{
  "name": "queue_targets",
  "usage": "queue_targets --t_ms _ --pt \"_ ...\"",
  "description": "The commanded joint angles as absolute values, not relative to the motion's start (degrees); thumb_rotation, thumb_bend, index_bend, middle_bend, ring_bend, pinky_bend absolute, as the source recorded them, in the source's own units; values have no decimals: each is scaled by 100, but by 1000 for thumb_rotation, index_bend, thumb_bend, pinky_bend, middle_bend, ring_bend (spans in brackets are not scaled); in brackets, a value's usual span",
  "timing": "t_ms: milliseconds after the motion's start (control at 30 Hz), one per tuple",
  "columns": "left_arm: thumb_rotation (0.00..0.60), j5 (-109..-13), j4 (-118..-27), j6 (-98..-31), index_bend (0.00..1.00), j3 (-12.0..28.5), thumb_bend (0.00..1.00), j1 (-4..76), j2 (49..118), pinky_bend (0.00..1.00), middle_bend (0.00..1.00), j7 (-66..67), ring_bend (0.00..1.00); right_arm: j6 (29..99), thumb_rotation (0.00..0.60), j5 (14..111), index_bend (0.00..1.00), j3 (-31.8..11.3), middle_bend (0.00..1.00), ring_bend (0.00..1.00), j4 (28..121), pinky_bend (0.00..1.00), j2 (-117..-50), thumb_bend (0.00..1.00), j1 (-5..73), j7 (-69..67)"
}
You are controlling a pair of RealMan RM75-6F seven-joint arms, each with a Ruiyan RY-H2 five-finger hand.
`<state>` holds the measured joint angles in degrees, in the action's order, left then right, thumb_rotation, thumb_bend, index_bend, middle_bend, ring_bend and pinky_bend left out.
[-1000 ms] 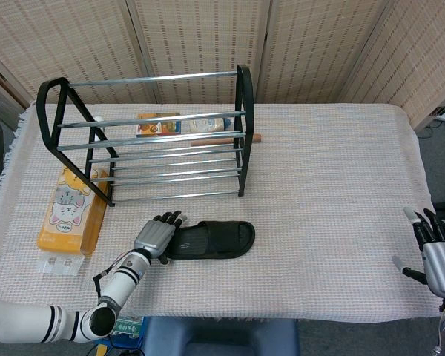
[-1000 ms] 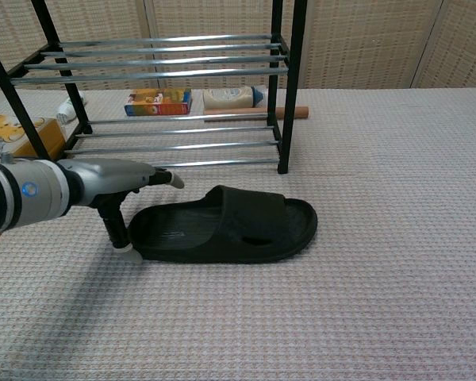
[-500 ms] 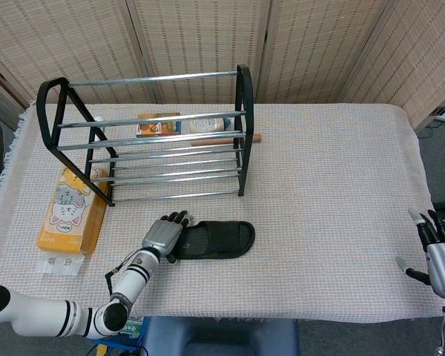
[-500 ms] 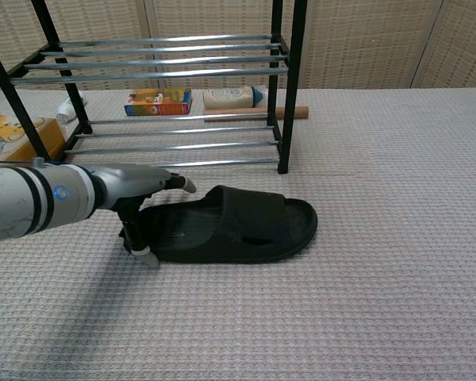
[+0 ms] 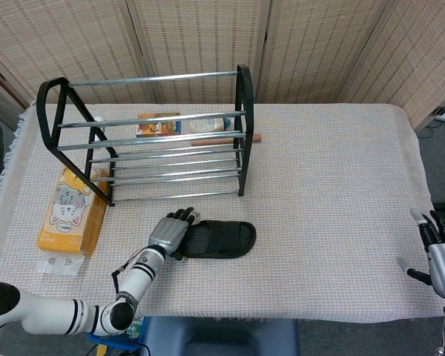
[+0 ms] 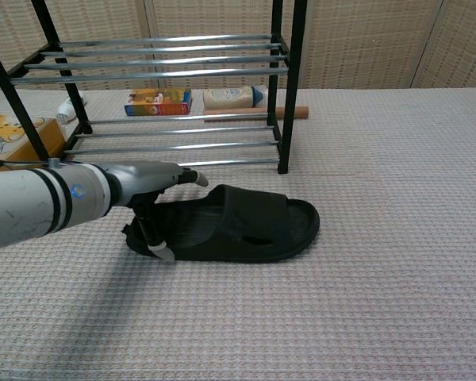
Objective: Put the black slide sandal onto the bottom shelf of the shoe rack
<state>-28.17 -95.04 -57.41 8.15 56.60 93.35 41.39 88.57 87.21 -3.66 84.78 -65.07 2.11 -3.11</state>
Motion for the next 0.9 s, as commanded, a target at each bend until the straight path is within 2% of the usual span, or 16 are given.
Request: queue_targets --t_ms 33,300,367,567,900 --pt "600 -2951 -9388 -5741 86 827 110 5651 9422 200 18 4020 67 8853 600 8708 0 -371 148 101 8477 149 -6506 200 207 -311" --pt "600 -3512 -9039 -5758 319 812 110 5500 9630 329 252 3568 278 8833 600 8664 0 -390 150 101 8455 149 -6524 200 203 -326" --pt "600 -3604 -8996 -5727 352 792 110 5476 9638 344 291 3510 303 8827 600 8658 0 -394 151 101 8446 149 -6530 200 205 -331" --pt "600 -3771 -9100 -5654 401 749 112 5395 9511 356 346 3382 330 8831 600 8656 0 -405 151 101 8421 149 -6543 200 205 -350" --pt "600 -3786 -9712 -5798 394 891 111 5204 8883 365 350 3131 331 8855 600 8687 0 -408 151 101 8404 149 -6551 200 202 -382"
